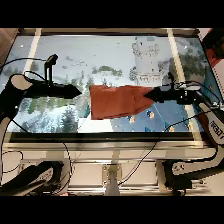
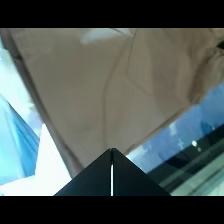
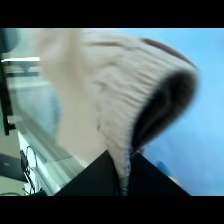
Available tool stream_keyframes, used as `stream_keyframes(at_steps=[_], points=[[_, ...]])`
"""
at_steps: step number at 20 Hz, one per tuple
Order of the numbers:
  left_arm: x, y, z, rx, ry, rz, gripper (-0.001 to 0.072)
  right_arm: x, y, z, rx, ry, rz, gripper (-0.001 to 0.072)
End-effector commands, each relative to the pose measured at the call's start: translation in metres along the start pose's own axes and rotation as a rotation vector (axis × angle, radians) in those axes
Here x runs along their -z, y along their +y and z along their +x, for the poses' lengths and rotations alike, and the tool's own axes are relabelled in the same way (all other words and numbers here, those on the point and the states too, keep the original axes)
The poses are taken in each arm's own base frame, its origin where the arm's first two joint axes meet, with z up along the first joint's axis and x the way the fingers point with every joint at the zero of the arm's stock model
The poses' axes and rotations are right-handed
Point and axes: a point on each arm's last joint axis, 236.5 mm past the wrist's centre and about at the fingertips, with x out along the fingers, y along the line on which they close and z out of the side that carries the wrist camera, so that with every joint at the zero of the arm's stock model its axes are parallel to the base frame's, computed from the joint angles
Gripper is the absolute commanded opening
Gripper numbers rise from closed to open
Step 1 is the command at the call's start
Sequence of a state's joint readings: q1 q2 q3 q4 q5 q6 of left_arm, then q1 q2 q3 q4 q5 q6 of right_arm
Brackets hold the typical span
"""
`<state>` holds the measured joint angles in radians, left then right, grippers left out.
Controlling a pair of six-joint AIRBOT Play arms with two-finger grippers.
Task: Fold the clothes and pants, and hang the long-sleeved shirts on hangers.
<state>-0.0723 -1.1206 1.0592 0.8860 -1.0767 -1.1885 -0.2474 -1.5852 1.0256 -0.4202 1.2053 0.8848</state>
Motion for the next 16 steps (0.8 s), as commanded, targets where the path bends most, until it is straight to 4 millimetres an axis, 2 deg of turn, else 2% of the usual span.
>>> stream_keyframes(at_steps=[1, 3, 5, 7, 8, 10, 12, 14, 16], points=[[-0.041, 0.013, -0.028, -0.131, -0.121, 0.118, 0.0006, -0.035, 0.058, -0.058, -0.062, -0.091, -0.144, 0.0021], [-0.068, 0.026, -0.063, -0.28, -0.187, 0.244, 0.0007, -0.058, 0.076, -0.106, -0.036, -0.197, -0.16, 0.0021], [-0.092, 0.036, -0.103, -0.435, -0.26, 0.353, 0.0007, -0.077, 0.077, -0.167, 0.054, -0.326, -0.153, 0.0022], [-0.105, 0.04, -0.136, -0.545, -0.326, 0.426, 0.0007, -0.081, 0.058, -0.228, 0.21, -0.427, -0.121, 0.0022], [-0.105, 0.042, -0.149, -0.59, -0.336, 0.453, 0.0007, -0.078, 0.039, -0.262, 0.313, -0.475, -0.063, 0.0021], [-0.106, 0.049, -0.171, -0.684, -0.339, 0.502, 0.0007, -0.056, 0.003, -0.328, 0.487, -0.566, 0.102, 0.0022], [-0.106, 0.055, -0.186, -0.749, -0.337, 0.533, 0.0007, -0.021, -0.021, -0.382, 0.628, -0.625, 0.206, 0.0021], [-0.106, 0.057, -0.189, -0.763, -0.335, 0.539, 0.0007, 0.023, -0.045, -0.431, 0.772, -0.679, 0.35, 0.0022], [-0.106, 0.057, -0.187, -0.762, -0.332, 0.539, 0.0007, 0.061, -0.059, -0.469, 0.85, -0.762, 0.51, 0.0022]])
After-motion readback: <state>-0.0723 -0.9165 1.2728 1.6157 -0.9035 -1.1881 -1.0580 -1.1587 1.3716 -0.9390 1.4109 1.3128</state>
